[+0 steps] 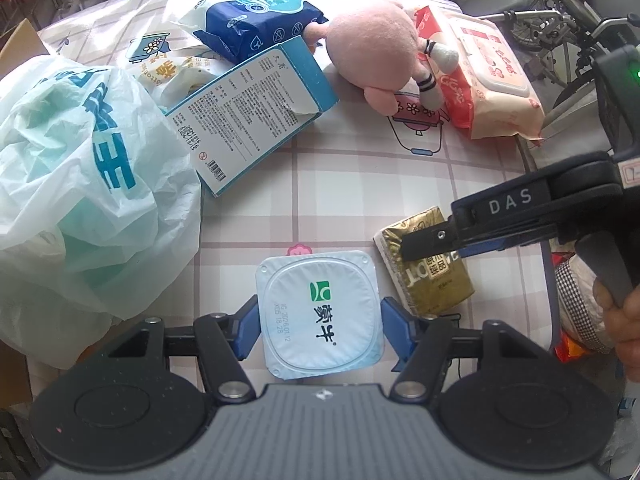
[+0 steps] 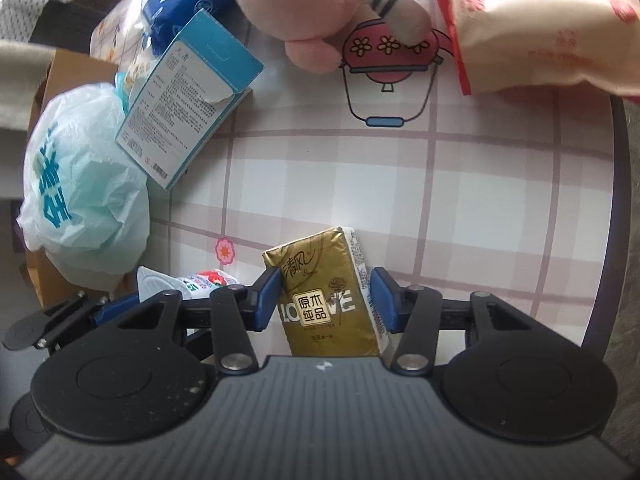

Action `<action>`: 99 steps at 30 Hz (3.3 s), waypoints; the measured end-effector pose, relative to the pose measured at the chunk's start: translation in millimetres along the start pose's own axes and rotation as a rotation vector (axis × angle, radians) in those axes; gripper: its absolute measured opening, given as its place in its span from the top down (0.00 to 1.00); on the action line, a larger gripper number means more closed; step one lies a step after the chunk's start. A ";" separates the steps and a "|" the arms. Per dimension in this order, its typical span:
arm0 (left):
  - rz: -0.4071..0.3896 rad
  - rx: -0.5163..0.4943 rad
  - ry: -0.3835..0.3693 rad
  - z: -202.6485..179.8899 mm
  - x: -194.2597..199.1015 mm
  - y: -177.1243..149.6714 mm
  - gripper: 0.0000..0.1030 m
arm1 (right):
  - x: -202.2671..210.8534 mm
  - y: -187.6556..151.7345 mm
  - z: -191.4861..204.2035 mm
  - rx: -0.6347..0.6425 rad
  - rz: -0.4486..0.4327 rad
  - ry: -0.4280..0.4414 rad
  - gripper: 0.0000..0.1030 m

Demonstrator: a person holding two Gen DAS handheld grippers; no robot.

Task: Organize soft objects
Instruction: 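Lift the yogurt cup with the left tool while the right tool grasps the gold tissue pack, then carry the yogurt cup with the left tool while the right tool carries the tissue pack to the box, then lower the yogurt cup into the box with the left tool while the right tool lowers the tissue pack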

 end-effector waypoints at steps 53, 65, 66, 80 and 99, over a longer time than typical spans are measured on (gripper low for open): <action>-0.143 0.176 0.267 390.9 166.5 -70.6 0.38 | -16.6 -52.2 470.8 0.205 0.021 0.483 0.68; 0.010 0.159 0.264 452.9 89.1 -69.5 0.38 | -146.8 -22.1 523.2 0.216 0.195 0.259 0.68; 0.014 0.160 0.261 455.2 85.7 -68.8 0.38 | -155.2 -18.8 525.0 0.212 0.206 0.243 0.68; 0.046 0.063 0.293 467.6 65.6 -54.0 0.38 | -230.2 1.3 527.1 0.176 0.287 0.119 0.56; 0.046 -0.012 0.377 458.2 69.7 -56.8 0.62 | -210.3 6.0 535.3 0.265 0.162 0.102 0.65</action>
Point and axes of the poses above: each gripper's, at about its wrist camera, not at the fingertips, and x roughly against the way its jaws point, z to its left, y to its top, the point moved 5 cm from there along -x, roughly the way its jaws point, and after that the axes turned 13 degrees about -x, right-handed, at the moved point
